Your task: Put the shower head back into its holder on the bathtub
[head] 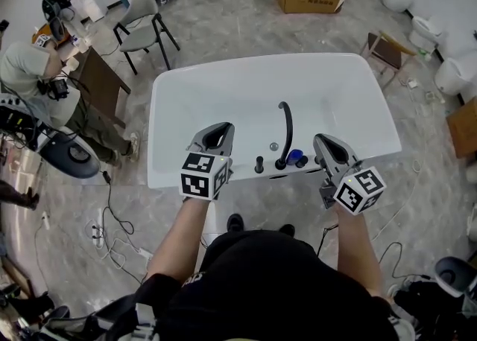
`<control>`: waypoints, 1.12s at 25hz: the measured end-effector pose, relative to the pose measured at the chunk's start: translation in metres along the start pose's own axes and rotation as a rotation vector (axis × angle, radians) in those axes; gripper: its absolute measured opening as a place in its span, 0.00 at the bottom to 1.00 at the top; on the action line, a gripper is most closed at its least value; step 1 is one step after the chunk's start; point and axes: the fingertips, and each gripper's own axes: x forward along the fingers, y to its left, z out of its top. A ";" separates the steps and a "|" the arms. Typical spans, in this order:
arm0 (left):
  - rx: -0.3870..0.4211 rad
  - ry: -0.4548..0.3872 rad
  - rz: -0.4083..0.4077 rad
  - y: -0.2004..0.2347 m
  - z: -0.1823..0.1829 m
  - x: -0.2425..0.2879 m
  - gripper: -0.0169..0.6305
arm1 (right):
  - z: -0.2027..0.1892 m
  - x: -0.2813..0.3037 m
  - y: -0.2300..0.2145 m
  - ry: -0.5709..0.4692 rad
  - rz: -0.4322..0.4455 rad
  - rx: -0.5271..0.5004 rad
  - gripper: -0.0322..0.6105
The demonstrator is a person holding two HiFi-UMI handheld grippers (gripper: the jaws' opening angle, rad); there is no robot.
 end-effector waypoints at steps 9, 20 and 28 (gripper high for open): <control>0.015 -0.051 0.025 -0.017 0.023 -0.006 0.07 | 0.067 -0.054 -0.005 -0.168 0.007 -0.136 0.07; 0.020 -0.066 0.038 -0.019 0.030 0.000 0.07 | 0.078 -0.086 -0.029 -0.212 -0.090 -0.187 0.07; 0.054 -0.064 0.051 -0.017 0.029 -0.005 0.07 | 0.074 -0.089 -0.034 -0.196 -0.158 -0.215 0.07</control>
